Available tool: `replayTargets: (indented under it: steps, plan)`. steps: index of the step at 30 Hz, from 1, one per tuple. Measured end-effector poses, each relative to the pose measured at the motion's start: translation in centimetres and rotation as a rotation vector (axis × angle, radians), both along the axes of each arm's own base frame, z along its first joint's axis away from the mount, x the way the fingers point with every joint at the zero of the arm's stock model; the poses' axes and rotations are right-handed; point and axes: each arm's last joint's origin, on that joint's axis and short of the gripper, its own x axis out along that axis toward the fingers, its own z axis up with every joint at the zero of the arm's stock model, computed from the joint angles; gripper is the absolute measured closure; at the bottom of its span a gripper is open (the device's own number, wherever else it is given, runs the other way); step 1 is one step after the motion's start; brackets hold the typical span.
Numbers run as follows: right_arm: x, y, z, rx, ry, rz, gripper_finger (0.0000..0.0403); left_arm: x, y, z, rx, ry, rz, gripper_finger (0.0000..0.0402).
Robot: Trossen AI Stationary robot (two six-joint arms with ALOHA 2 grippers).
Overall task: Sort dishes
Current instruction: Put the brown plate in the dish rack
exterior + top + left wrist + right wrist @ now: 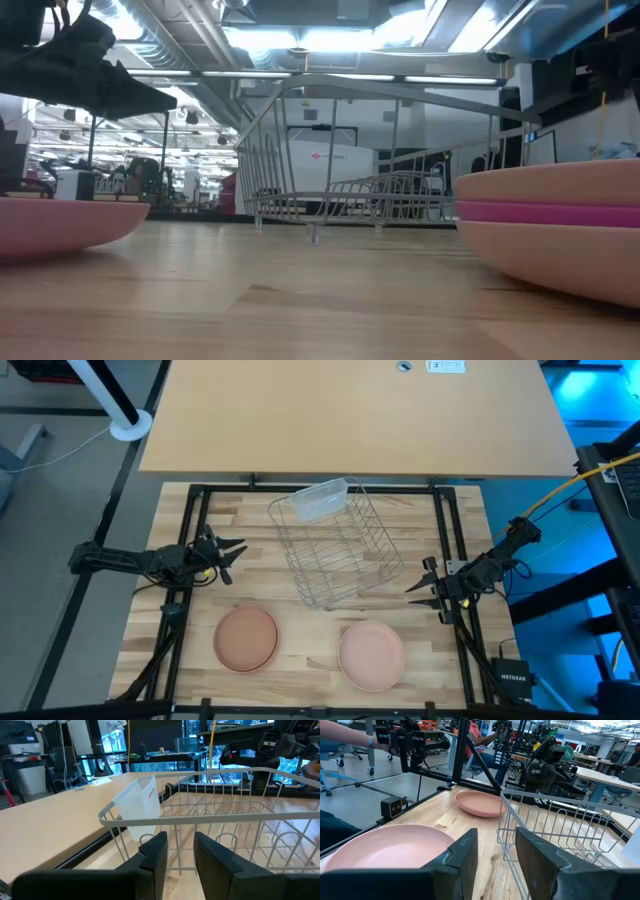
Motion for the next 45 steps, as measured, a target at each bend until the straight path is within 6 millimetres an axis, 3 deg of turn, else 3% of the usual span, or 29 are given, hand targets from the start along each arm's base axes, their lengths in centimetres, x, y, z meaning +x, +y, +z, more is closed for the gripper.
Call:
replayTargets:
  steps: [8, 16, 21, 27, 33, 45]
  plan:
    - [0.0, 0.0, 0.0, 0.001, -0.001, -0.001, 0.0265, 0.0, 0.0, 0.0, -0.238, -0.130, -0.005, 0.0314]
    - [0.0, 0.0, 0.0, -0.023, -0.008, -0.001, 0.0265, 0.0, 0.0, 0.2, -0.324, -0.197, 0.008, 0.0314]
    - [0.0, 0.0, 0.0, -0.027, -0.009, -0.002, 0.0265, -0.2, 0.0, 2.4, -0.411, -0.429, -0.033, 0.0314]
    - [0.0, 0.0, 0.0, -0.028, -0.008, -0.002, 0.0265, -0.4, -1.0, 5.2, -0.456, -0.510, -0.342, 0.0314]
    - [0.0, 0.0, 0.0, -0.029, -0.008, -0.002, 0.0265, 0.7, -2.6, 5.3, -0.633, -0.406, -0.529, 0.0314]
    - [0.0, 0.0, 0.0, -0.030, -0.007, -0.002, 0.0265, 4.5, -5.8, 6.9, -0.675, -0.016, -0.545, 0.0314]
